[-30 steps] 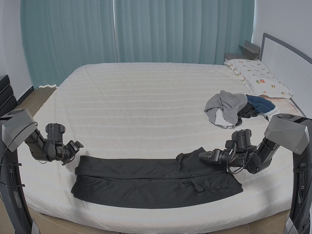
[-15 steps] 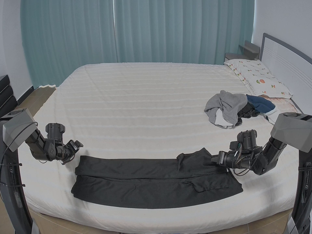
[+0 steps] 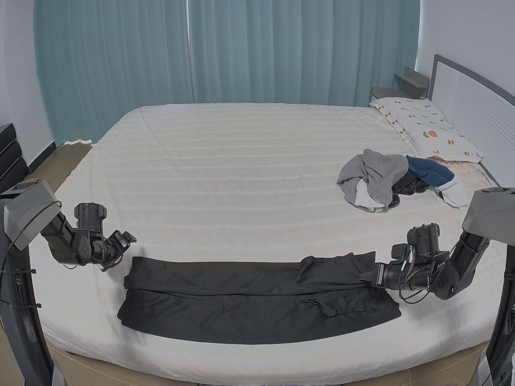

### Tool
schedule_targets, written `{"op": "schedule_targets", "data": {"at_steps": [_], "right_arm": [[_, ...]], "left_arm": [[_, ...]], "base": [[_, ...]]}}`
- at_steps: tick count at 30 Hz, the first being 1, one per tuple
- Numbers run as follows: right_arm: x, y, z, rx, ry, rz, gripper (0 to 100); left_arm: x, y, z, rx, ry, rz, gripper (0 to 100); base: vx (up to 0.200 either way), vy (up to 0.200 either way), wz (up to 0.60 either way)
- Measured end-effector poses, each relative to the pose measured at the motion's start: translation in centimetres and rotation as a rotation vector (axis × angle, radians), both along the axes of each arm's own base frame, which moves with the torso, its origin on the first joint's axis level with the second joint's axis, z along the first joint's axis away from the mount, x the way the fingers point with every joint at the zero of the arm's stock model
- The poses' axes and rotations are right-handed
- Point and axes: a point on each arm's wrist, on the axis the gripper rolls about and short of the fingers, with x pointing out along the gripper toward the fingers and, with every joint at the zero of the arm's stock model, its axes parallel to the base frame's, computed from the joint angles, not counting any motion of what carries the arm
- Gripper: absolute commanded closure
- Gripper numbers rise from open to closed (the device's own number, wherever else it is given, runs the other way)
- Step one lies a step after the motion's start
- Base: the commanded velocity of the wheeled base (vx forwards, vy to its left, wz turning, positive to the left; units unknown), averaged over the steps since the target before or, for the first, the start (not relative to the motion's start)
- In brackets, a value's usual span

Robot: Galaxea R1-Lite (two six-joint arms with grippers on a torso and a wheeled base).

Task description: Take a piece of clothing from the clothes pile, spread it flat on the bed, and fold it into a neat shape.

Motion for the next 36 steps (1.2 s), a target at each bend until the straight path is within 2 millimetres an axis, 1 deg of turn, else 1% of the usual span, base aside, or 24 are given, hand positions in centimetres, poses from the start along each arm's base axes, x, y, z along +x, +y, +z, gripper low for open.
{"op": "schedule_targets", "data": {"at_steps": [5, 6, 9, 12, 15, 18, 21, 26, 31, 36], "right_arm": [[-1.0, -0.2, -0.2, 0.005, -0.040, 0.004, 100], [-1.2, -0.2, -0.4, 0.004, -0.040, 0.006, 0], [-1.8, -0.3, -0.9, 0.001, -0.032, 0.008, 0], [-2.3, -0.3, -1.3, -0.007, -0.021, 0.014, 0], [-2.4, -0.3, -1.3, -0.005, -0.030, 0.012, 0], [-2.4, -0.3, -0.8, 0.009, -0.047, -0.007, 0], [-2.5, -0.4, -0.2, 0.051, -0.032, -0.073, 0], [-3.2, -0.5, 1.0, 0.117, -0.004, -0.220, 0], [-4.8, -0.3, 1.6, 0.197, 0.046, -0.358, 0], [-7.6, 0.5, 1.9, 0.267, 0.075, -0.415, 0]], "left_arm": [[-0.1, 0.0, 0.0, 0.000, 0.004, -0.001, 0], [-0.1, 0.0, -0.1, 0.000, 0.010, -0.002, 0], [-0.4, -0.1, -0.2, -0.005, 0.050, -0.004, 0], [-0.4, -0.1, 0.1, -0.006, 0.049, -0.006, 0], [-0.5, 0.0, 0.5, -0.005, 0.041, -0.007, 0], [-0.6, 0.1, 1.1, -0.008, 0.032, -0.010, 0], [-1.0, 0.1, 1.5, -0.029, 0.046, -0.040, 0], [-2.4, 0.3, 2.2, -0.053, 0.081, -0.181, 0], [-3.7, 0.5, 3.0, -0.072, 0.080, -0.250, 0], [-4.6, 0.3, 4.6, -0.077, 0.051, -0.271, 0]], "base": [[0.000, 0.000, 0.00], [0.000, 0.000, 0.00], [0.000, 0.000, 0.00], [0.000, 0.000, 0.00], [0.000, 0.000, 0.00], [0.000, 0.000, 0.00], [0.000, 0.000, 0.00], [0.000, 0.000, 0.00], [0.000, 0.000, 0.00], [0.000, 0.000, 0.00]]}}
